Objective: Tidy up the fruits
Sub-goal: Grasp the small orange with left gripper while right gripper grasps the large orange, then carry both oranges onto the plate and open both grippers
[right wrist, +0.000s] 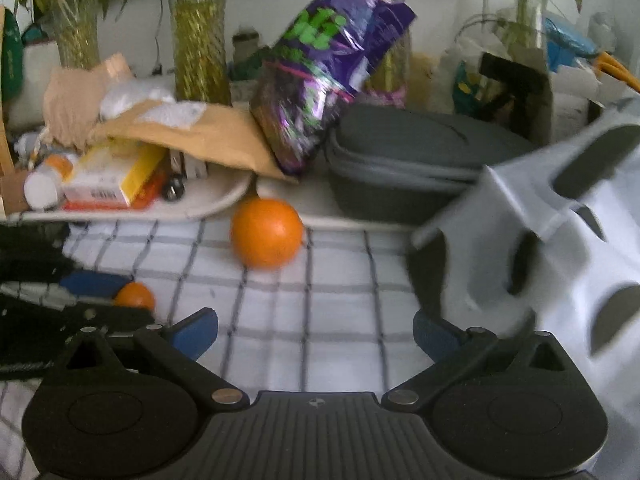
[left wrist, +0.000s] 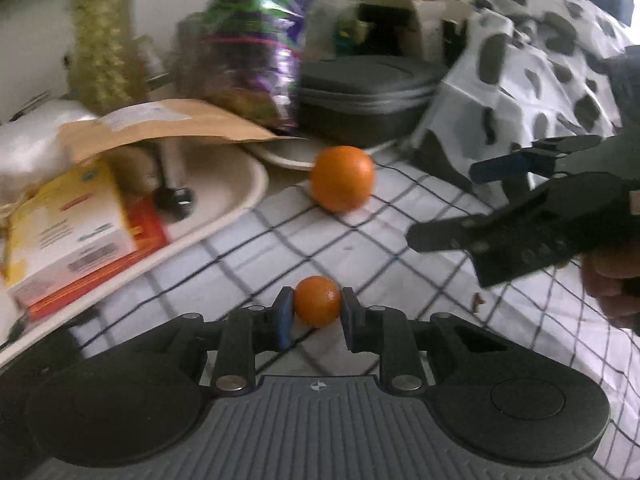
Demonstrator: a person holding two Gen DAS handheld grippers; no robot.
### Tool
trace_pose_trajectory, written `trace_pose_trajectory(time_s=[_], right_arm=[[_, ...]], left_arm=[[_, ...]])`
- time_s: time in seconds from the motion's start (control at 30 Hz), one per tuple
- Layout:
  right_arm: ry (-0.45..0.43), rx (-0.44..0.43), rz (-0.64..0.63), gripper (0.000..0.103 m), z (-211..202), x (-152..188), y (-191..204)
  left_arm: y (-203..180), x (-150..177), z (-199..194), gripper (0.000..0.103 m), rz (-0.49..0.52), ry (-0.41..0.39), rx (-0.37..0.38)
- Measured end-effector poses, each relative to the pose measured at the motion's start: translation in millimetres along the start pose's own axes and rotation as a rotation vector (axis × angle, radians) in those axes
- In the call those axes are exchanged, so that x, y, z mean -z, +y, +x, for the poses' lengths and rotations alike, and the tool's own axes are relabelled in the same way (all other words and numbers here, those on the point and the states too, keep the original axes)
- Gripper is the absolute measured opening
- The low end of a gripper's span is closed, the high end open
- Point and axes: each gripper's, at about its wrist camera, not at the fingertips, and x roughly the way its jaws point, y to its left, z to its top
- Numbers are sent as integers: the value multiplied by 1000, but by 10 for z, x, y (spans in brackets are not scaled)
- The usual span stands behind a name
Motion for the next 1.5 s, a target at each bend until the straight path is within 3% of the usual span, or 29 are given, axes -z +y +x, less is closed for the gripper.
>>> trace_pose_trajectory(time_s=[0.13, 0.3, 0.33, 0.4, 0.57, 0.77, 1.1, 1.5], right_arm=[[-38, -12, -19, 91, 218, -131, 126], [-71, -7, -9, 83, 415, -233, 208], [-77, -11, -4, 78, 442, -248, 203], [-94, -42, 5, 54, 464, -266, 180], [-88, -76, -2, 53, 339, -310, 203], [-83, -114, -34, 53, -118, -212, 293], [-72, -191, -85, 53, -1048, 228, 519], [-18, -317, -139, 54, -1823, 821, 861]], left_arm=[[113, 28, -75, 24, -7, -2, -23], [183, 88, -115, 24, -2, 9, -34], [192, 96, -128, 24, -3, 10, -31], [202, 103, -154, 24, -5, 10, -32], [177, 100, -275, 24, -11, 6, -34], [74, 137, -563, 24, -38, -1, -28], [-365, 334, -1172, 24, -22, -30, 1], [-657, 710, -1824, 24, -39, -71, -46]])
